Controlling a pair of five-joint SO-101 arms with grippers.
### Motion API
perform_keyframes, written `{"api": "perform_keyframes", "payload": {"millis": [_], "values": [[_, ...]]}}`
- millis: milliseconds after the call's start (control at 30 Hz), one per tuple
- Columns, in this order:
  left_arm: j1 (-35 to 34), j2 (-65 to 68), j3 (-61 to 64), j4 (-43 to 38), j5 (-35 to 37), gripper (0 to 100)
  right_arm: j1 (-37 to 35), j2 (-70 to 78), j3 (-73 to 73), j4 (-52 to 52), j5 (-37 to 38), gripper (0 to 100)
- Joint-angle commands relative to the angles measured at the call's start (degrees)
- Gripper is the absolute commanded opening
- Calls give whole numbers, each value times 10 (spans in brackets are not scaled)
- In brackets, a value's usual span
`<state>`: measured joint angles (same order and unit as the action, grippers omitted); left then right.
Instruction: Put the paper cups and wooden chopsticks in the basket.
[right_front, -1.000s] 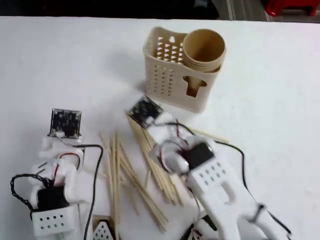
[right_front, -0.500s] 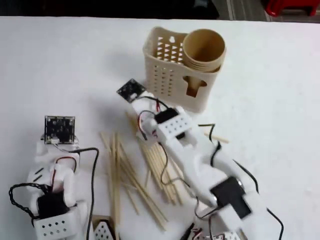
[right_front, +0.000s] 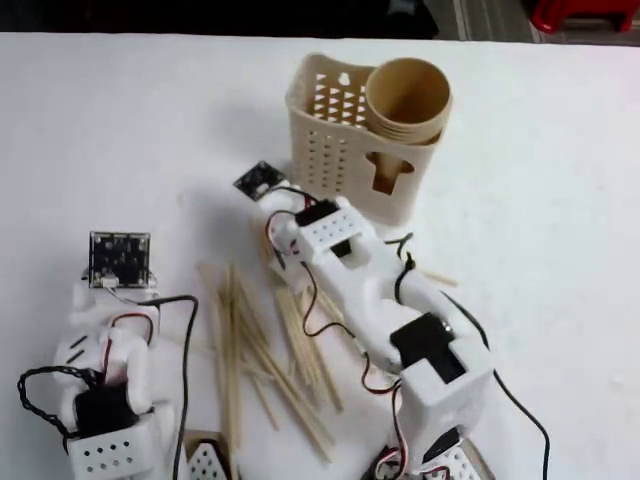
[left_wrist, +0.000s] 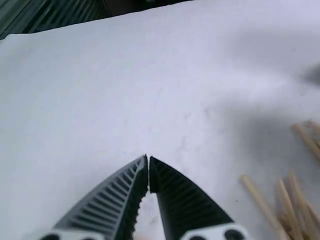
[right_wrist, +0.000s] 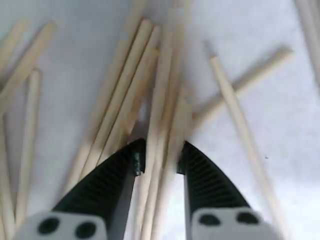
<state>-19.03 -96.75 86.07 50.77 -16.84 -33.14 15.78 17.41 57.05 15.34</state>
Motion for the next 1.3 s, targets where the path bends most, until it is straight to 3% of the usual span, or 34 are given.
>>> {"api": "perform_keyframes", "payload": {"millis": [0,433,1000,1267], "values": [[-7,-8,-2,-11,2,28,11,-4,-25,21,-4,19],[-7,-10,8,-15,2,28,16,-49,-24,52,0,19],[-7,-10,9,-16,1,28,12,-325,-28,86,1,19],[-7,-10,9,-16,1,28,11,-401,-133,84,-4,19]]}}
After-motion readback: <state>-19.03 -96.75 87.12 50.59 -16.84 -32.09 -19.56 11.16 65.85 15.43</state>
